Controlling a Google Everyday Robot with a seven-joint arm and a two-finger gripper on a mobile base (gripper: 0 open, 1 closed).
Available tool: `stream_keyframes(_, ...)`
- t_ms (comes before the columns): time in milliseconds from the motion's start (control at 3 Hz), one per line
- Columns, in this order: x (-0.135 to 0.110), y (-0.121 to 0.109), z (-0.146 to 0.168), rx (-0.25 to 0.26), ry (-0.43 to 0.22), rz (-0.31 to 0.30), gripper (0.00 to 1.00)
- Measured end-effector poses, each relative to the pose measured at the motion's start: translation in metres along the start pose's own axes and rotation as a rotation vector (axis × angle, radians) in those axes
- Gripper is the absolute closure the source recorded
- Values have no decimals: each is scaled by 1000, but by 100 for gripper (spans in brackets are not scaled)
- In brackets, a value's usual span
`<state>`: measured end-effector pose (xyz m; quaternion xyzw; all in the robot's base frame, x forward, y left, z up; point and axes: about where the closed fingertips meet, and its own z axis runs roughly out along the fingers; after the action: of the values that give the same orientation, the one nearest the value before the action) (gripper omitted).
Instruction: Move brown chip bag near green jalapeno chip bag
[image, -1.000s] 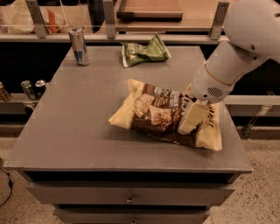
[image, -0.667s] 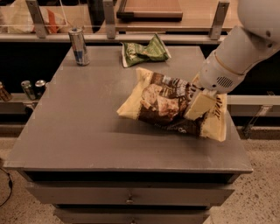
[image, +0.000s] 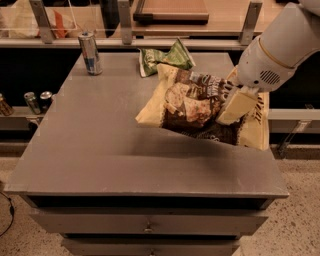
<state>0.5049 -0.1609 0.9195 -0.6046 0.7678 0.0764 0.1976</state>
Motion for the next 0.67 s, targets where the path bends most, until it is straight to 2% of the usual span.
stream_keyframes(333,-3,-31,-12,101,-5,7,100)
stream_keyframes(667,-3,-77,-25,194,-1,36,100)
